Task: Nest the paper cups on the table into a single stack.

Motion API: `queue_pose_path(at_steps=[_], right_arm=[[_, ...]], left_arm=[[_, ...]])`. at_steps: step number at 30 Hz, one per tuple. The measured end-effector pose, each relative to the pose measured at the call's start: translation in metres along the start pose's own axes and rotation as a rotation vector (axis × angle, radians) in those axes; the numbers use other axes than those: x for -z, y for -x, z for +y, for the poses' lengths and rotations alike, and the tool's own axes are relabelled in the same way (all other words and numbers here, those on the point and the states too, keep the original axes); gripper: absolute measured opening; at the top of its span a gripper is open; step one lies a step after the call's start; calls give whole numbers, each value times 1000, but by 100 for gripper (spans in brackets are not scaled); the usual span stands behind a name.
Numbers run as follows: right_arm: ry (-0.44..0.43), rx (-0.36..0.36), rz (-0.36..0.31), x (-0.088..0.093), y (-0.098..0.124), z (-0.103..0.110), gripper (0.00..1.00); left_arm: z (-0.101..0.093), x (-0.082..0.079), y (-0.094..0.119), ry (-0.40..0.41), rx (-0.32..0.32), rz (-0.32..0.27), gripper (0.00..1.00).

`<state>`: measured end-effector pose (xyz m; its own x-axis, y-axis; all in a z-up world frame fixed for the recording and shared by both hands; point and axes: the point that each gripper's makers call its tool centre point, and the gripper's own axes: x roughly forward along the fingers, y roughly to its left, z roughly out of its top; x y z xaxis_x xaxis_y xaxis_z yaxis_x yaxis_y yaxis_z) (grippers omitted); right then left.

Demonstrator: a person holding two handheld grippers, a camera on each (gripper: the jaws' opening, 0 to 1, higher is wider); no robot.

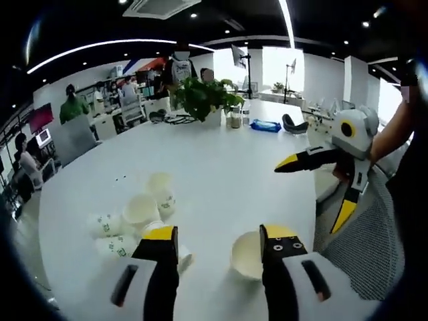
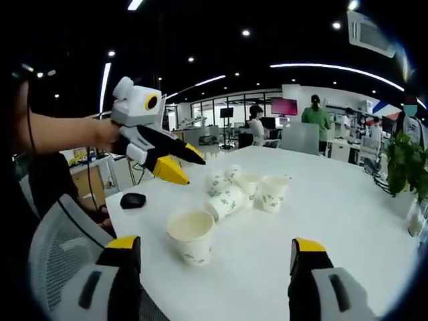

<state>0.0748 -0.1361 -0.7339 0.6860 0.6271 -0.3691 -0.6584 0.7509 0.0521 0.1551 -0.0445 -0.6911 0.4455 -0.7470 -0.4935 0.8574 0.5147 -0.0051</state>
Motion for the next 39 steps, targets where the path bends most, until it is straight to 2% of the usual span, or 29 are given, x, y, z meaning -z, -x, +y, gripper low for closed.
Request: queue_pose_path(at_steps=[5,9,18,24,31,39], right_arm=[[-4,3,7,1,1,-1,100],[-5,7,8,2,2,-2,100],[-11,20,12,3,3,-5,100],[-23,31,11,3,4,-8,100],[-30,41,19,4,4,-10,100],[-38,43,31,7,3,-10,100]], left_arm=[[15,-7,2,37,-31,-36,50],[23,-14,-2,41,-46,-57,51],[41,-26,-25,-15,-12,-46,51],[41,-30,-37,-11,-5,-52,55],[53,-22,-47,-18,-15,-32,58],[76,-10,-54,-21,-57,-22,51]])
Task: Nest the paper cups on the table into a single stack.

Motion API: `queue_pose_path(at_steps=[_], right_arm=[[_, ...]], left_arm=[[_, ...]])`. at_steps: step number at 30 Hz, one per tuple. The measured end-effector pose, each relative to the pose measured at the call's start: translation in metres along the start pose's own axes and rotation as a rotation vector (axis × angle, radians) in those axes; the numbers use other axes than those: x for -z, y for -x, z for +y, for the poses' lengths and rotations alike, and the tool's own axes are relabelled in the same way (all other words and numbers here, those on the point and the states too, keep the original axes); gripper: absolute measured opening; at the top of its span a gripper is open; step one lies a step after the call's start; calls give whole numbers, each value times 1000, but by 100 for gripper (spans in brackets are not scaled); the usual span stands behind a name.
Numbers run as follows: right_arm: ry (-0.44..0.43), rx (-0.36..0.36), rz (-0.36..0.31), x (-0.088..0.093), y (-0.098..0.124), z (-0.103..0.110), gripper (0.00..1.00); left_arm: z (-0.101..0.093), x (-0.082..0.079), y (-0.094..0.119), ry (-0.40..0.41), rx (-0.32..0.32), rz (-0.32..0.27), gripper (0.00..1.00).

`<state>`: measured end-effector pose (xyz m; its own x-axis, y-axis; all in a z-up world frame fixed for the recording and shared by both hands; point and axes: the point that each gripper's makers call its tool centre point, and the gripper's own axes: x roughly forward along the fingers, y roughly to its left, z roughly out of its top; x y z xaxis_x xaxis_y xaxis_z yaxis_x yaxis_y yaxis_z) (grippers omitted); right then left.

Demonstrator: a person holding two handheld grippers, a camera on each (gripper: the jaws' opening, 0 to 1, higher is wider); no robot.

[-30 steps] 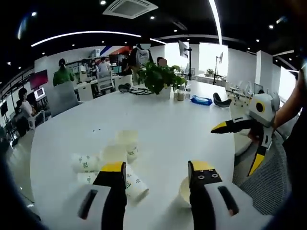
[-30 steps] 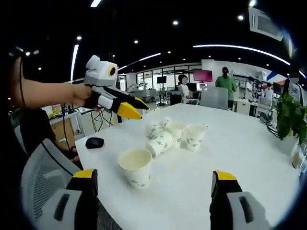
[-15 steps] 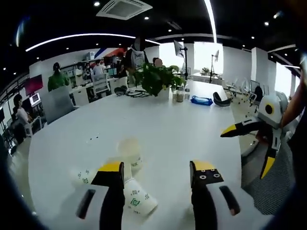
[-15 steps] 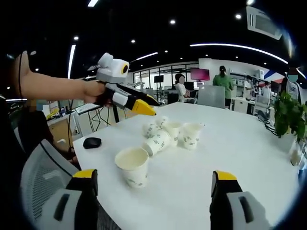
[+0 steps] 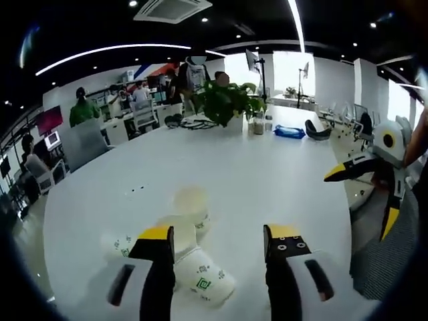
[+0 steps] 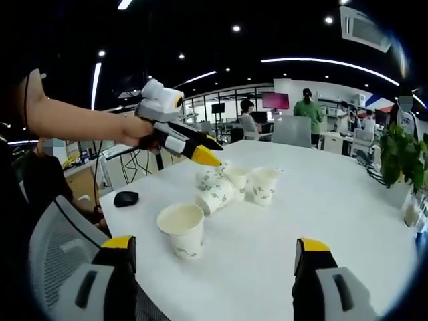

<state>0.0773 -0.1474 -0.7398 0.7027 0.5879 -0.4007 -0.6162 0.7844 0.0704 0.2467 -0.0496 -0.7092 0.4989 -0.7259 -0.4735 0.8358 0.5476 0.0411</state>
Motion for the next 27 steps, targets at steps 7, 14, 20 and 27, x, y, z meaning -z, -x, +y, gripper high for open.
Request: queue_pose_path(at_steps=[7,14,20,27], right_arm=[[-7,-1,12,3,-1,0,99],[-13,1,25,6,-1,-1,98],[-20,2,28,7,-2,-2,97],[-28,1,32,8,-1,-3,97]], left_arm=[[7,4,-7,-9,-8,14,41],[12,12,-21,-21,2,48,34],[15,17,-33,-35,13,75,29],[21,28,-45,-50,9,126,22]])
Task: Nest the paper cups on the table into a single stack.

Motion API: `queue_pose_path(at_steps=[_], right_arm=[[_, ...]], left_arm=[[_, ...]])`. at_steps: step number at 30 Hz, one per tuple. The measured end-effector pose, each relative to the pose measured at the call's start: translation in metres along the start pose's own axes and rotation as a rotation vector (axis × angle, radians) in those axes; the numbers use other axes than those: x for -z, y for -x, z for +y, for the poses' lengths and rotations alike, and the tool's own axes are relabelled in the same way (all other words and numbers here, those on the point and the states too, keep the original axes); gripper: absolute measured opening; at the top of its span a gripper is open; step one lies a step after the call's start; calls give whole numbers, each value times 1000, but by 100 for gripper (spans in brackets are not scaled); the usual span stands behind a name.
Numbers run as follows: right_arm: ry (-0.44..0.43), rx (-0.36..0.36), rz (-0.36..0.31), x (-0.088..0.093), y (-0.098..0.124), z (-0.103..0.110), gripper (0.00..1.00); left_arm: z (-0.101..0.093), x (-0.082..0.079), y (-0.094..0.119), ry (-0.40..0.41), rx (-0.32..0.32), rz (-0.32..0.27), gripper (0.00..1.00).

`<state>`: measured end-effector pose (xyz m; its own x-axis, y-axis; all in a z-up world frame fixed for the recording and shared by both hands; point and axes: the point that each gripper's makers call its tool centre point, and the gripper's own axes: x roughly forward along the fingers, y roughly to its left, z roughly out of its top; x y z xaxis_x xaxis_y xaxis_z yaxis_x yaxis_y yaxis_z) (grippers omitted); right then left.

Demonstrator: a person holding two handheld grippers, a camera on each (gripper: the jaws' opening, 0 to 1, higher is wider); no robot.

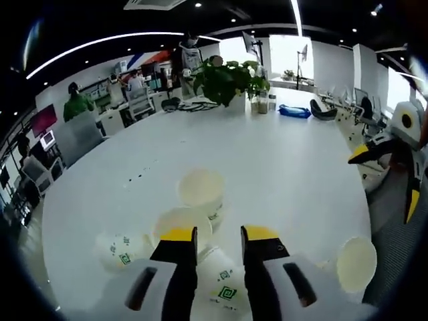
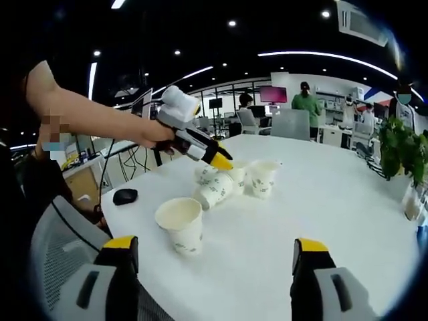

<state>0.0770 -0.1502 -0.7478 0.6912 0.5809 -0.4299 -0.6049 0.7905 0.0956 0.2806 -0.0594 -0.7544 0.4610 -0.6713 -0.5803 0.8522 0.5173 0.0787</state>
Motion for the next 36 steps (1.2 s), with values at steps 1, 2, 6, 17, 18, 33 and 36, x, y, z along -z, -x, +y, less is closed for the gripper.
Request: queue_pose_path(at_steps=[1,2,6,17,18,33,36], right_arm=[[0,-1,2,1,0,0,96],[0,-1,4,1,0,0,96],[-3,5,4,1,0,-1,96],[-30,28,8,2,1,-7,94],[-32,29,9,3,1,-8,94],[-52,47,16,5,2,-13,91],[-54,47,17,6,2,-13,91]], left_arm=[[1,1,-2,4,3,5,22],[3,4,-4,25,6,11,21],[4,4,-9,68,20,6,16],[5,10,-24,-19,47,82,13],[3,9,-25,-22,49,84,12],[8,16,-33,6,49,116,2],[8,16,-32,16,44,112,2]])
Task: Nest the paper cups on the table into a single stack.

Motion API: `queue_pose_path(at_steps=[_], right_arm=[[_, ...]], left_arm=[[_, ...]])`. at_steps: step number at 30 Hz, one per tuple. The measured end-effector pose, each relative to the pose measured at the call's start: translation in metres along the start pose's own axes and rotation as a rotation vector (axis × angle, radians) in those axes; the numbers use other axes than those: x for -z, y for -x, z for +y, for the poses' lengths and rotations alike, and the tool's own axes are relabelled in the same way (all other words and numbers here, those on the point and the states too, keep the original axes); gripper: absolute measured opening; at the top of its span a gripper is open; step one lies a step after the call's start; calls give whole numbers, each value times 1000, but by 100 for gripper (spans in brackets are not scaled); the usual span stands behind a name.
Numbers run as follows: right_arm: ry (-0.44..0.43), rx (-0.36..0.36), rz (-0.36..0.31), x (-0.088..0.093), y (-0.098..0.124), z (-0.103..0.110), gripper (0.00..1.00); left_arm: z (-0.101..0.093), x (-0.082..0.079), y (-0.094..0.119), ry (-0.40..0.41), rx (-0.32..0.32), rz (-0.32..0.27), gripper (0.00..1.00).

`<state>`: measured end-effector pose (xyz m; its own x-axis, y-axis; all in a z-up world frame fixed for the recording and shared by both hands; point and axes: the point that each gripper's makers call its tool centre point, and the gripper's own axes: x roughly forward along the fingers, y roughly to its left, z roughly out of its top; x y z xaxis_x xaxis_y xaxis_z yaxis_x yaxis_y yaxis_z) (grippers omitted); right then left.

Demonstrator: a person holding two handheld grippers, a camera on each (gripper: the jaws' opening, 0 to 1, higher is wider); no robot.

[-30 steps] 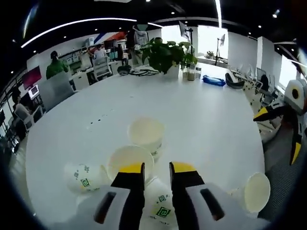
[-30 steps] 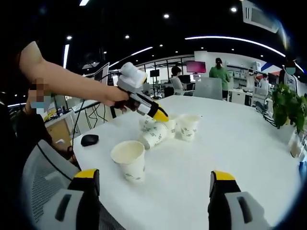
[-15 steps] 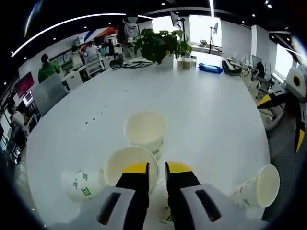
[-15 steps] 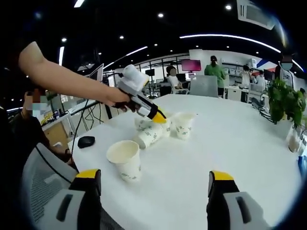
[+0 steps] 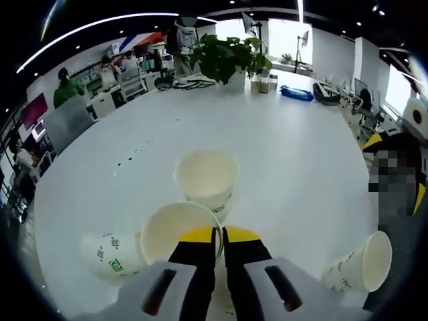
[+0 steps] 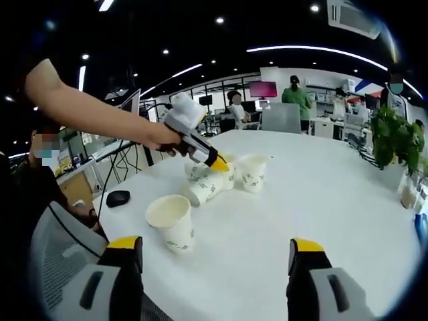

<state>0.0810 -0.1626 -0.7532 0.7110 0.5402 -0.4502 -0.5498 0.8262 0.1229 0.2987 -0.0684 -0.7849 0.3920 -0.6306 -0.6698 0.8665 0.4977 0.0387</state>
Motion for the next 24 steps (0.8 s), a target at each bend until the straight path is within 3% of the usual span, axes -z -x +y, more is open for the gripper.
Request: queue_pose_path(at_steps=[24], right_arm=[[9,-6,-13,-2,1,1,89]], left_arm=[[15,-8,18,-74,-70,-21,0]])
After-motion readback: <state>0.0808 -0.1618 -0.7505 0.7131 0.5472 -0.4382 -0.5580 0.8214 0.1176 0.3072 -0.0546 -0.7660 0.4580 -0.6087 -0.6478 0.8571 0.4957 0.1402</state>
